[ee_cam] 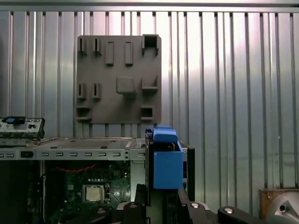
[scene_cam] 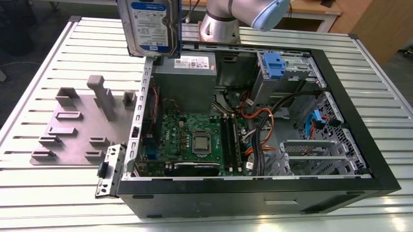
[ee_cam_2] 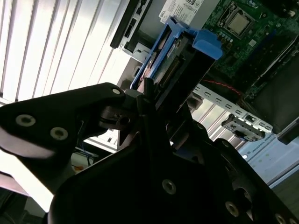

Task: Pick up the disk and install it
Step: 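Pick up the disk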

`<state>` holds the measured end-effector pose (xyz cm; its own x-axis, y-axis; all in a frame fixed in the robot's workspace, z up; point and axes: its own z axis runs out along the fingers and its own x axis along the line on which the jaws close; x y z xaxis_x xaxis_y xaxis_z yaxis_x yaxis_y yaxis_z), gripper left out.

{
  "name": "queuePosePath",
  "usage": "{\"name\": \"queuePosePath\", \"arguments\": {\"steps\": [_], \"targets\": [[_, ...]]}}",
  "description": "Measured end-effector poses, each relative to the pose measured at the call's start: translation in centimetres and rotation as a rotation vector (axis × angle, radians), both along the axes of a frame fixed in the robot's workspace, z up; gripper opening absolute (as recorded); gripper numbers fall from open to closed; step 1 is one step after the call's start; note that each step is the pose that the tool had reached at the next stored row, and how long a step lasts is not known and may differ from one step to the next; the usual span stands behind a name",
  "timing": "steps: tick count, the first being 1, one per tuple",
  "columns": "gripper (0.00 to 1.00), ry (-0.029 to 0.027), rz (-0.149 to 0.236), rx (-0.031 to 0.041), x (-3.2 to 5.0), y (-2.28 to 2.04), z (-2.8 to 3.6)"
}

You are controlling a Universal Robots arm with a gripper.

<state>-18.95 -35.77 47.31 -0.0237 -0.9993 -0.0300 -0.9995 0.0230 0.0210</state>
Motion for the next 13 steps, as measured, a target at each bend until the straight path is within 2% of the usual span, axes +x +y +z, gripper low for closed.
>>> {"name": "queuePosePath", "arguments": {"steps": [2, 5, 13], "targets": [[0.35, 0.0001, 0.000, 0.0004, 0.04, 0.00, 0.50], [0.35, 0.0003, 0.000, 0.0004, 0.36, 0.01, 0.60], [0.35, 0.0003, 0.000, 0.0005, 3.79, 0.01, 0.54]]}}
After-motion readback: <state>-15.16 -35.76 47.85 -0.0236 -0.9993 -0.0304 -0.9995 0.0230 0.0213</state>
